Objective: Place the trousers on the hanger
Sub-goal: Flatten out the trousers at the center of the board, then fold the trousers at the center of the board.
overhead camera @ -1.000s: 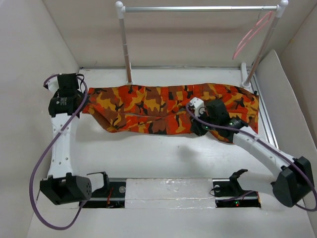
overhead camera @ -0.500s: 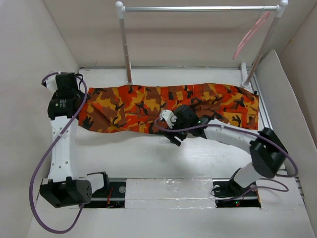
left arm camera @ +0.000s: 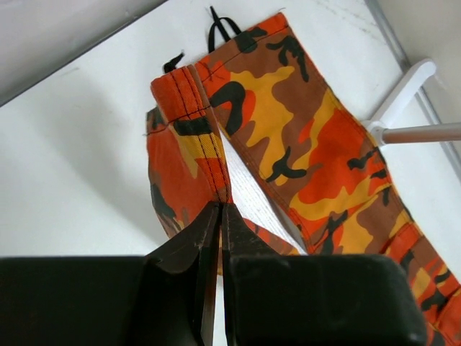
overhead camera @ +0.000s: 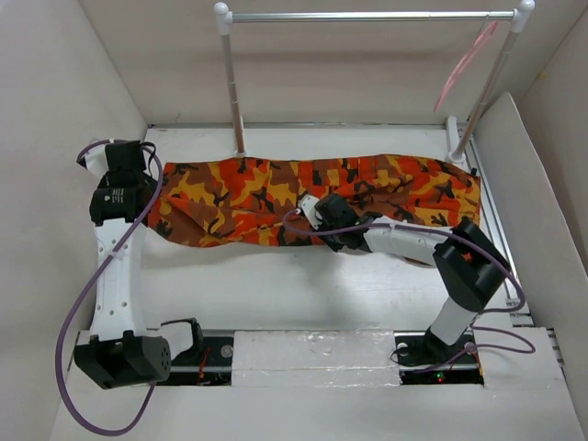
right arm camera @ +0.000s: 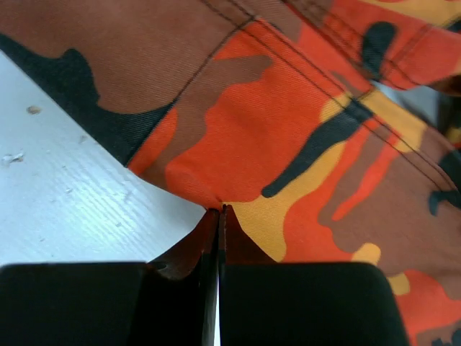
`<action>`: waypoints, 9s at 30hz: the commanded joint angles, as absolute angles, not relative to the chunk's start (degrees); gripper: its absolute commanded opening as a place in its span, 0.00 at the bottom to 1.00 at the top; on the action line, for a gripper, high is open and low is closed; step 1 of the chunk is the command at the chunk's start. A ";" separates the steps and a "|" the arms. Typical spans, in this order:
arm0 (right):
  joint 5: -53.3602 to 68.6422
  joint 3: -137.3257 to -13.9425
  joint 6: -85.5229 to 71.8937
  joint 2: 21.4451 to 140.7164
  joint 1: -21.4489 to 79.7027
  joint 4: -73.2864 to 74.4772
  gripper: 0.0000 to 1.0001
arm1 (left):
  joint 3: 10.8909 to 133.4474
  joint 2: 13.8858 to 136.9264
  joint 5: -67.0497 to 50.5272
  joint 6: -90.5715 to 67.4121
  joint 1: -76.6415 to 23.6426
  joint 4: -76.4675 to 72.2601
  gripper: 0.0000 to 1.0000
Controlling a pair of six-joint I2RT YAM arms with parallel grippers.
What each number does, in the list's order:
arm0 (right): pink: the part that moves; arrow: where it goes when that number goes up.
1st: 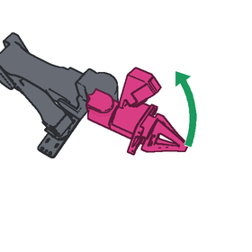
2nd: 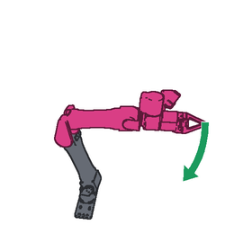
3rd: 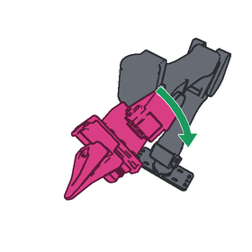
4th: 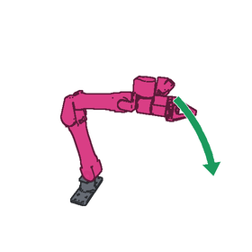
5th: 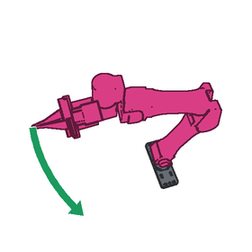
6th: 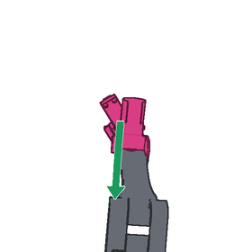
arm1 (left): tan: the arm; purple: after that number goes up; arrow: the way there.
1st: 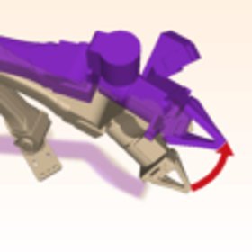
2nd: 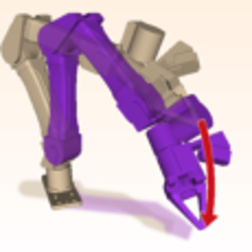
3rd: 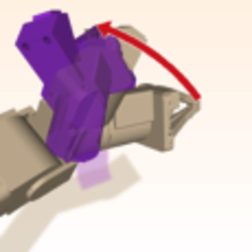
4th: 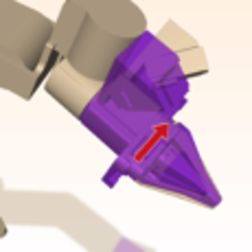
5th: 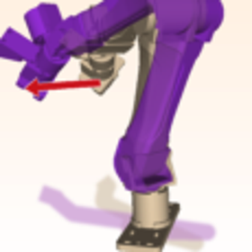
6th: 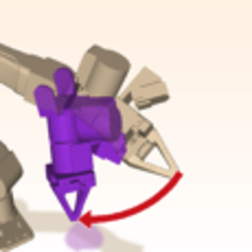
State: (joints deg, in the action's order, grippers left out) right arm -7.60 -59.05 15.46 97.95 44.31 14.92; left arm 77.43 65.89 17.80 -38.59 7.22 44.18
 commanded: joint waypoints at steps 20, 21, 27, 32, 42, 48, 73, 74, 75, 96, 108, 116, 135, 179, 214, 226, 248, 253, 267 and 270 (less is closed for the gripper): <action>11.69 -87.17 18.55 107.83 25.32 28.39 0.00 | 79.79 83.72 32.42 -25.93 7.56 39.82 0.00; 10.82 -91.62 17.76 110.80 25.31 28.91 0.00 | 81.02 85.93 32.61 -25.84 8.08 39.38 0.00; 2.10 -98.44 14.68 113.12 26.46 32.26 0.68 | 91.05 97.64 31.91 -25.40 8.09 39.82 0.26; 1.94 -82.85 13.10 97.94 31.80 29.11 0.72 | 90.29 94.95 26.56 -27.15 8.61 39.82 0.90; 6.76 -56.09 4.84 70.07 41.84 19.68 0.00 | 54.59 67.06 17.23 -42.52 9.74 29.45 0.63; 5.98 -54.49 6.76 64.78 43.68 25.30 0.48 | 50.45 74.26 10.82 -43.95 19.48 26.20 0.63; 4.92 -47.20 2.20 55.37 43.68 30.50 0.51 | 54.75 95.80 6.95 -39.73 28.65 13.98 0.27; 5.10 -47.20 2.20 55.46 43.68 30.24 0.51 | 55.45 96.32 7.47 -39.38 28.65 13.97 0.27; 5.79 -47.20 2.02 55.55 43.68 29.89 0.51 | 55.89 96.59 7.91 -38.94 28.65 14.24 0.28; 4.83 -51.50 0.09 56.07 48.07 30.76 0.49 | 57.83 100.02 9.58 -34.10 27.42 12.48 0.26; 0.35 -54.49 -2.19 55.10 47.90 34.98 0.60 | 54.49 91.85 10.11 -32.08 27.42 17.31 0.00; 8.33 -49.93 -4.22 50.46 47.37 37.62 0.62 | 55.44 69.64 21.24 -30.15 29.18 33.35 0.00; 5.71 -44.39 -10.80 41.48 23.84 48.43 0.73 | 69.52 62.85 14.42 -34.28 24.18 43.86 0.00; 2.37 -42.54 -11.17 81.56 -38.06 23.83 0.65 | 58.72 46.32 2.37 -32.43 7.73 31.38 0.00; 6.42 -44.12 -15.73 81.65 -34.19 20.83 0.68 | 60.03 48.96 5.36 -29.01 6.68 33.58 0.00; 2.20 -45.62 -16.88 85.09 -31.11 25.48 0.23 | 59.93 52.64 10.72 -32.60 6.68 30.93 0.00; -26.15 -59.15 -3.62 63.72 -27.42 52.32 0.00 | 82.01 69.25 37.09 -38.32 6.06 42.99 0.00; -22.42 -67.90 -0.70 70.46 -27.42 48.96 0.00 | 81.30 76.18 37.53 -39.81 6.06 41.49 0.00; -13.54 -92.42 -0.79 98.86 -24.18 41.04 0.00 | 85.76 90.43 41.13 -34.01 8.79 35.06 0.00; -13.09 -96.93 -0.70 103.78 -23.47 41.40 0.00 | 90.42 95.00 40.87 -33.14 8.79 36.74 0.00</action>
